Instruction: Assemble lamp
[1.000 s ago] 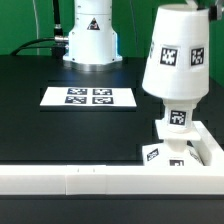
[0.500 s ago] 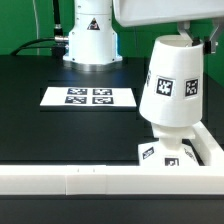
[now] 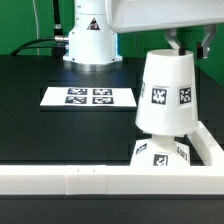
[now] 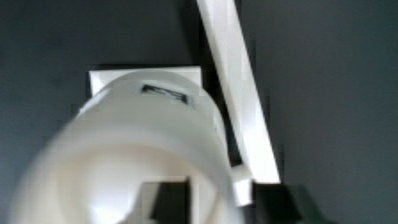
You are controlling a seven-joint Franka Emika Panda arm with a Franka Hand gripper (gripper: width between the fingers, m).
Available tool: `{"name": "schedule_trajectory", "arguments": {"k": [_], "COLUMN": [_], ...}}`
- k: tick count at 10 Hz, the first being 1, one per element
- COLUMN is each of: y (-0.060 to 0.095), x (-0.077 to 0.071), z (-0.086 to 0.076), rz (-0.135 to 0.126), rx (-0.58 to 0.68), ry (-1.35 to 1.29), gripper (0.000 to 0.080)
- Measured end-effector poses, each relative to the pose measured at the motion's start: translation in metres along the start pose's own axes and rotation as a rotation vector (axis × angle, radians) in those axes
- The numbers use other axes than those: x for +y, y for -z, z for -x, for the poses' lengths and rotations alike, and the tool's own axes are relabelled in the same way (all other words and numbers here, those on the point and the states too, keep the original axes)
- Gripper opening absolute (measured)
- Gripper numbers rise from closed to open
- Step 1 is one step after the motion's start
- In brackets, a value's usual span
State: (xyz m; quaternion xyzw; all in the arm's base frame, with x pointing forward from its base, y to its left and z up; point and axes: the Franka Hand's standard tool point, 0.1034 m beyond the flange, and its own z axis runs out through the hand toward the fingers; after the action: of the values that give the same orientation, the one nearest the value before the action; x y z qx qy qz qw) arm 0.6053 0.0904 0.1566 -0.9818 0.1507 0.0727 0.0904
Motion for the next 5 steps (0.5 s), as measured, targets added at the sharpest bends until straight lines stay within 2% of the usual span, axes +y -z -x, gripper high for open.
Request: {"name": "schedule_trajectory", "arguments": {"k": [1,2,3,4,5], "y": [0.0,0.001,0.004,0.008,0.012], "x": [0.002,0.004,0.005,0.005,0.002], "z": [0.003,0.006,0.009,0.013,0.018], "rz": [0.001,0.001,0.002,0.004,0.008], "rx": [-0.003,-0.006,-0.017,-0.035,-0.061], "ry": [0.0,-0.001,-0.006,-0.008,-0.019], "gripper": [0.0313,0.0449,0.0643,0.0643,0.0682]}}
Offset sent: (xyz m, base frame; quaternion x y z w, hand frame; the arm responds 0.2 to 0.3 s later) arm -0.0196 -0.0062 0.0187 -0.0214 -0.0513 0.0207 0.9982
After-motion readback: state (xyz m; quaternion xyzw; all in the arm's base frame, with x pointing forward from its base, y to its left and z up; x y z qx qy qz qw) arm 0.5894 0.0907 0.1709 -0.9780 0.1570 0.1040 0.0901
